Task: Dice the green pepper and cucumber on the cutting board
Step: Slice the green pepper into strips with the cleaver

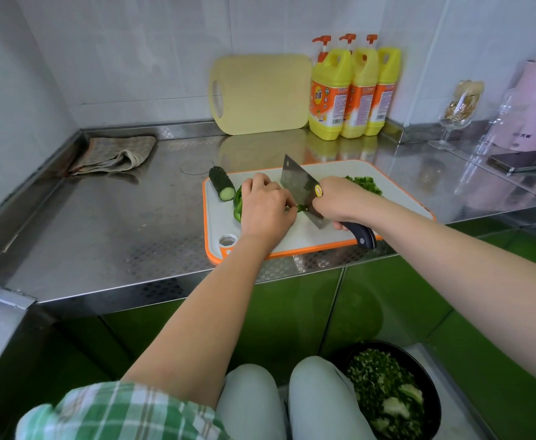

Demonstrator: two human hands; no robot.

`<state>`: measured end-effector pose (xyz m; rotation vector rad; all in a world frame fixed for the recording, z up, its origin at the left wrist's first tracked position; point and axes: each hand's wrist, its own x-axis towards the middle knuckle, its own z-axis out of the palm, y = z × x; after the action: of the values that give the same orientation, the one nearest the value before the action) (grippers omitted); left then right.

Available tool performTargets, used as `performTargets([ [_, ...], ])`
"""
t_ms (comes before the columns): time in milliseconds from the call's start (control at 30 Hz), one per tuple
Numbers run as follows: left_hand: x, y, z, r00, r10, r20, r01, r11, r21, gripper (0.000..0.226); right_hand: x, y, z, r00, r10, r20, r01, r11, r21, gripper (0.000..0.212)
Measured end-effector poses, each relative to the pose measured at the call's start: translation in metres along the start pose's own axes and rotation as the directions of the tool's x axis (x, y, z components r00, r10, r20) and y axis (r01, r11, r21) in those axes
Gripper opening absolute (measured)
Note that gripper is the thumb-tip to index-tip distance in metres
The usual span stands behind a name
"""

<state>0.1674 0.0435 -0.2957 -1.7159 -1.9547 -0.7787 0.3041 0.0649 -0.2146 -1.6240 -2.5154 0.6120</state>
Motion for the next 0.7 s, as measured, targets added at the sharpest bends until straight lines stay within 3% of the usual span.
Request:
performTargets([
  [233, -0.001, -0.001, -0.001, 0.999, -0.025, 0.04, 0.025, 1.0, -0.001, 0.01, 0.008, 0.009, 0.007, 0.992, -0.025, -0.125, 0.045, 0.986, 0.16, 0.01],
  [467, -0.001, 0.0, -0.001, 0.999, -0.029, 0.021, 0.029, 1.0, -0.004, 0.006, -0.002, 0.002, -0.001, 1.0, -0.01, 0.025, 0.008, 0.998, 0.061, 0.014],
  [700, -0.001, -0.001, 0.0, 0.999, -0.031, 0.007, 0.031, 0.999, 0.008, 0.008, 0.007, 0.005, 0.009, 0.996, -0.017, -0.086, 0.029, 0.989, 0.145, 0.011],
])
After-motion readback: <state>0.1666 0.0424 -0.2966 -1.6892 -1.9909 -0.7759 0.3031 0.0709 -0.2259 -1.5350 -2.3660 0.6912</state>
